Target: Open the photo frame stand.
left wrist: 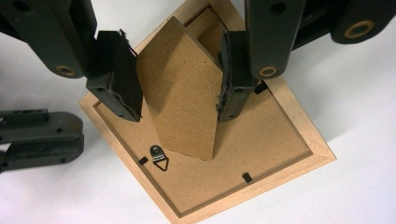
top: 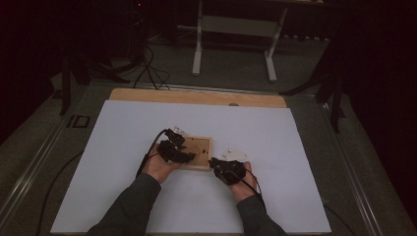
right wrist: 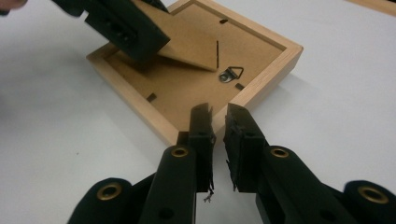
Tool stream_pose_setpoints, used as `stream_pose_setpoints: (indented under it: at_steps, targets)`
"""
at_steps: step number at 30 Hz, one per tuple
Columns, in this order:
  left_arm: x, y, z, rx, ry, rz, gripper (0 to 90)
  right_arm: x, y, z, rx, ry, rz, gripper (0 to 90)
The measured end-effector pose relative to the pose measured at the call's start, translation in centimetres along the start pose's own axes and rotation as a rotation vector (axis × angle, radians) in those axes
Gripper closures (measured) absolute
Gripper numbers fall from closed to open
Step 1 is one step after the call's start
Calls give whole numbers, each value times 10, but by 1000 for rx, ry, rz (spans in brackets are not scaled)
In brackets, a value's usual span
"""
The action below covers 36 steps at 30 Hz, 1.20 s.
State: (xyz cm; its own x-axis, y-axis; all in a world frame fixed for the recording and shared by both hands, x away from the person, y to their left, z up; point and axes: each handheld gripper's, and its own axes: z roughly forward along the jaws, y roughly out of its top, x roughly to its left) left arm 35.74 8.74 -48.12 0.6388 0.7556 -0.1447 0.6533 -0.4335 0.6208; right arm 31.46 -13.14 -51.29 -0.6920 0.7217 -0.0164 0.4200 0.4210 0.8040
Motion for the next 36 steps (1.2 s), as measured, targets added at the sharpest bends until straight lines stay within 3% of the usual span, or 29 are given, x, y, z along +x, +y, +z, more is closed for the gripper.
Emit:
stream_pose_setpoints:
  at_steps: [20, 36]
  targets:
    - [-20, -13, -9, -88, 88, 115, 522, -14, 15, -23, -54, 9, 52, 646]
    - [-30, -26, -11, -159, 135, 148, 522, -28, 32, -20, -21, 51, 88, 552]
